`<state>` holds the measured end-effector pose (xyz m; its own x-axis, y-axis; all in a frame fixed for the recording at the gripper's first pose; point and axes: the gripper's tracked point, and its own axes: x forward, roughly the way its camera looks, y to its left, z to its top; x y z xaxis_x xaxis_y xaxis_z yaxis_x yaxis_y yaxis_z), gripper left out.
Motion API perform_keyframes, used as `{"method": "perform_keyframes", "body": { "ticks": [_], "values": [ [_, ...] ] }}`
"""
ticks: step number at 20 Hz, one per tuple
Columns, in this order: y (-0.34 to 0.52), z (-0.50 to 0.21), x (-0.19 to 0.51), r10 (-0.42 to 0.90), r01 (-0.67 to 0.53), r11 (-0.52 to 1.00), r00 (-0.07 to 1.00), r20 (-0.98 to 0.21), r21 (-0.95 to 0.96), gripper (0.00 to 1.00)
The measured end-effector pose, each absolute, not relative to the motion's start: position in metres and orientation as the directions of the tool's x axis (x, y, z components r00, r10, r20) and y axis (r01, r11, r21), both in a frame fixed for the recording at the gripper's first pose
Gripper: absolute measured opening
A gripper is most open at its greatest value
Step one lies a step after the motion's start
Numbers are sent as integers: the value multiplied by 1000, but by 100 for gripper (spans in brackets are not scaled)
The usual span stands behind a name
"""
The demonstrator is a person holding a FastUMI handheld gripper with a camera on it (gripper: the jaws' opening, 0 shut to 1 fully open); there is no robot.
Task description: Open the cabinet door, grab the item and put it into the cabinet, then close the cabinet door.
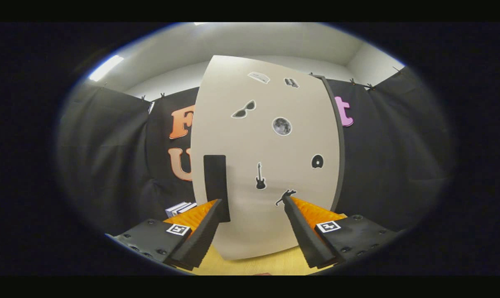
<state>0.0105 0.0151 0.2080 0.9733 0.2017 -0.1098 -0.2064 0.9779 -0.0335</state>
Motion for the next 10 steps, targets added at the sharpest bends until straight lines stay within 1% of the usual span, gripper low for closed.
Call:
{"method": "perform_keyframes", "body": {
  "ticks": [2, 4, 7, 10],
  "values": [
    [24, 203, 22, 217, -223, 974, 967, -132, -37, 96],
    [22, 206, 34, 211, -215, 976, 973, -99, -35, 96],
    [33, 201, 48, 228, -232, 972, 968, -108, -29, 96],
    [45, 198, 71, 219, -222, 975, 969, -114, -21, 96]
  ]
}}
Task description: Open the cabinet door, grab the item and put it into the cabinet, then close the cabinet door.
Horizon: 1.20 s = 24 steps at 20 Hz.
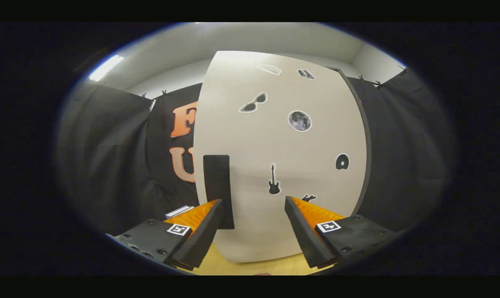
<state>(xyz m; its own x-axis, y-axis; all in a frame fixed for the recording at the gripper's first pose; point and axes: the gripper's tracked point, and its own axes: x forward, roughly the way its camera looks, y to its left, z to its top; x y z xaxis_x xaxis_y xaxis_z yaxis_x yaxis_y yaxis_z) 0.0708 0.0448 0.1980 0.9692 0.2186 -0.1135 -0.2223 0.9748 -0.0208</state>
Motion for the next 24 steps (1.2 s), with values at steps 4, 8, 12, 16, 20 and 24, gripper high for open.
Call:
{"method": "perform_keyframes", "body": {
  "ticks": [4, 8, 12, 16, 20, 24],
  "values": [
    [56, 190, 102, 213, -214, 977, 970, -118, 4, 95],
    [61, 184, 121, 211, -209, 978, 970, -122, 28, 95],
    [65, 183, 134, 200, -199, 980, 973, -117, 23, 96],
    [69, 183, 147, 190, -192, 981, 975, -113, -1, 96],
    [66, 184, 144, 201, -202, 979, 972, -125, 5, 96],
    [54, 189, 127, 214, -214, 977, 969, -121, 13, 96]
  ]
}}
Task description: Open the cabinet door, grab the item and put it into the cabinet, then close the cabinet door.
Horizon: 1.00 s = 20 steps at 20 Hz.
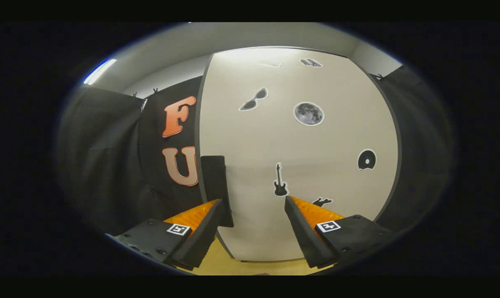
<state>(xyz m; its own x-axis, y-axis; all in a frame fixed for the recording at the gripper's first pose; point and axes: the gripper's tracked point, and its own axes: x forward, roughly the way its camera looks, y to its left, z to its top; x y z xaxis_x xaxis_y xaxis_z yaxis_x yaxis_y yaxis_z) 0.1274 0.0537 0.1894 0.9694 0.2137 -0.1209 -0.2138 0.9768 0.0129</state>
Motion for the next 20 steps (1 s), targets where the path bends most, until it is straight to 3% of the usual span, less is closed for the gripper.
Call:
{"method": "perform_keyframes", "body": {
  "ticks": [20],
  "values": [
    [-136, 228, -44, 112, -114, 993, 992, -59, -38, 96]
  ]
}}
